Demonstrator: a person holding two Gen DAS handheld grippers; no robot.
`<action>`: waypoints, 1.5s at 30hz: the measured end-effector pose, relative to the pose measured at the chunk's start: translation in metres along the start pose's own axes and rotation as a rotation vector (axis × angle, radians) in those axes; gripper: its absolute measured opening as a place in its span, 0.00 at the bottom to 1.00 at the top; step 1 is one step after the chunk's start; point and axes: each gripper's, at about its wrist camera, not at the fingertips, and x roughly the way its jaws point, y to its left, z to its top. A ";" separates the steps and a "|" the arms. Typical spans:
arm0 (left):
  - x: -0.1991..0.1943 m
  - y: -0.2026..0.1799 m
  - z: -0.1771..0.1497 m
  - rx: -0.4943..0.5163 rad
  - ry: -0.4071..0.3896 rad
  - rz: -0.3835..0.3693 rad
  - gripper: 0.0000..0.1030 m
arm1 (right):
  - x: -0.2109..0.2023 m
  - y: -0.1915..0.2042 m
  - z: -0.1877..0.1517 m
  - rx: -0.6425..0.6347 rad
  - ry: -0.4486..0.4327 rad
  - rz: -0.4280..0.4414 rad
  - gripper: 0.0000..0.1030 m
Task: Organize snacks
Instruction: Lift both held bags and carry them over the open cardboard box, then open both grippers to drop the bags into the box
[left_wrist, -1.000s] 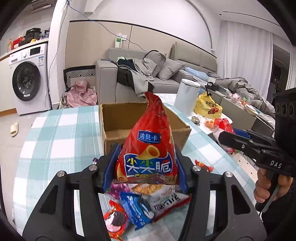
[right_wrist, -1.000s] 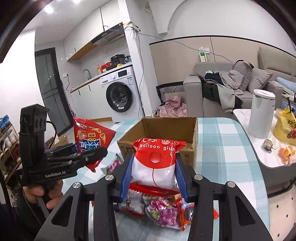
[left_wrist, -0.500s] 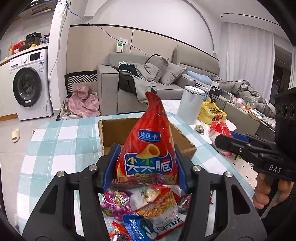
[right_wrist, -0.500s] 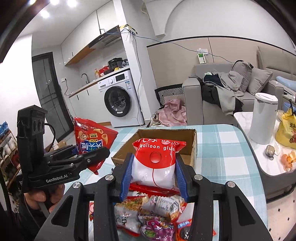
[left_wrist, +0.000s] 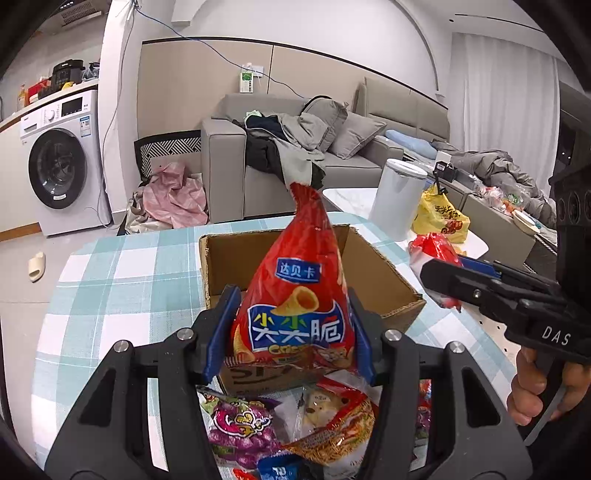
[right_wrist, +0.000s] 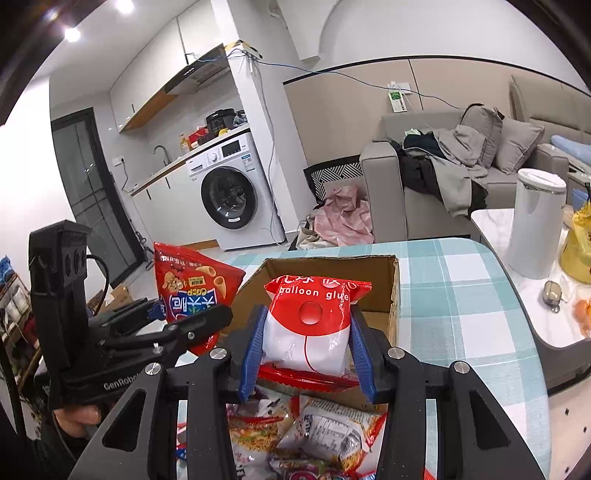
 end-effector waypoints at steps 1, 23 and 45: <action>0.004 0.000 0.000 -0.003 0.008 -0.003 0.51 | 0.003 -0.002 0.000 0.006 -0.003 -0.006 0.42; 0.062 0.006 -0.003 0.024 0.063 0.007 0.51 | 0.071 -0.021 -0.002 0.056 0.080 -0.035 0.42; 0.049 0.008 -0.008 0.009 0.081 0.010 0.65 | 0.074 -0.028 -0.003 -0.038 0.105 -0.010 0.50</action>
